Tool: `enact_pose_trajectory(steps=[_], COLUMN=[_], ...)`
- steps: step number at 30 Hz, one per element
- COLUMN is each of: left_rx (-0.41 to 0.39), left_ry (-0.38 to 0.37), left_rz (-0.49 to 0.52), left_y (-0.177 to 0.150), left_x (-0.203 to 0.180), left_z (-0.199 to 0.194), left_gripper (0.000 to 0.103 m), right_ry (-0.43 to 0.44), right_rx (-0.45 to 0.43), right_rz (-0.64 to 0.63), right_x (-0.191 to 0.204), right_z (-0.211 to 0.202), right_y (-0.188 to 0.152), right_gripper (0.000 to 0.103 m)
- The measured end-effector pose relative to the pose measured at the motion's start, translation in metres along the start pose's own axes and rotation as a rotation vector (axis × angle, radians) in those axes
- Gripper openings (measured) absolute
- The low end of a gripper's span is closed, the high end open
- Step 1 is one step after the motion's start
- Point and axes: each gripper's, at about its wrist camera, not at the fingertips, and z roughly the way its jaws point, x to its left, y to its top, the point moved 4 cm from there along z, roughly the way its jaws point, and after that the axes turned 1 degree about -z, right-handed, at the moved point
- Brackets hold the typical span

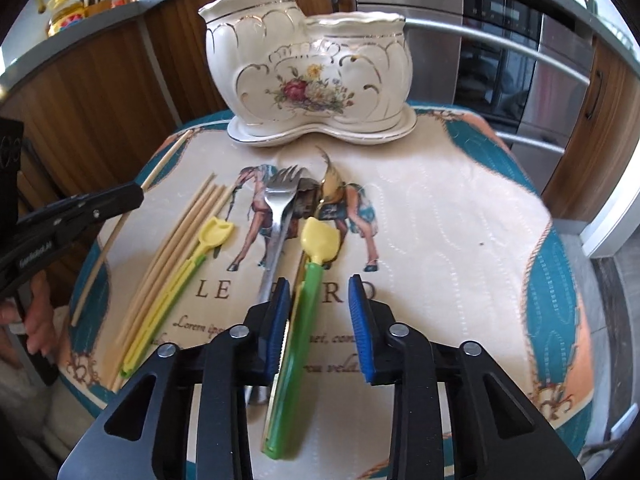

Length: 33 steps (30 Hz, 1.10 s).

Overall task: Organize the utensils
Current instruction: 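Grasp one wooden chopstick with the left tool while the right tool grasps the green-handled spatula, then lower chopstick into the larger cup with left while right drops spatula into smaller cup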

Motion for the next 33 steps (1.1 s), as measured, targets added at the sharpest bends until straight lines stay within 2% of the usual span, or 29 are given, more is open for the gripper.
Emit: enact_pose_trajectory(steps=[2, 5, 12, 15, 17, 22, 25, 29, 33], left_rx=[0.006, 0.009, 0.002, -0.030, -0.080, -0.209, -0.290, -0.382, -0.453], left_ry=[-0.007, -0.013, -0.016, -0.025, -0.032, -0.050, -0.061, -0.062, -0.081], left_rz=[-0.003, -0.012, -0.009, -0.001, 0.014, 0.027, 0.054, 0.082, 0.043], left_y=[-0.001, -0.002, -0.004, -0.002, 0.004, 0.040, 0.072, 0.123, 0.171], left_x=[0.002, 0.005, 0.003, 0.001, -0.003, -0.007, -0.013, -0.021, -0.019], left_z=[0.002, 0.002, 0.001, -0.005, -0.015, -0.045, -0.058, -0.059, -0.055], left_gripper=[0.005, 0.005, 0.005, 0.005, 0.005, 0.005, 0.005, 0.005, 0.005], right_ry=[0.032, 0.032, 0.043, 0.049, 0.041, 0.015, 0.044, 0.060, 0.102], right_rx=[0.003, -0.011, -0.073, -0.156, -0.212, -0.377, -0.480, -0.565, -0.625], right_rz=[0.031, 0.021, 0.027, 0.017, 0.007, -0.013, 0.004, 0.031, 0.105], right_x=[0.000, 0.003, -0.001, 0.001, 0.002, 0.002, -0.003, -0.010, -0.026], right_z=[0.002, -0.003, -0.021, -0.036, -0.046, -0.072, -0.087, -0.086, -0.074], right_y=[0.000, 0.001, 0.005, 0.011, 0.018, 0.056, 0.093, 0.143, 0.187], right_gripper=[0.018, 0.011, 0.011, 0.011, 0.011, 0.011, 0.011, 0.011, 0.011])
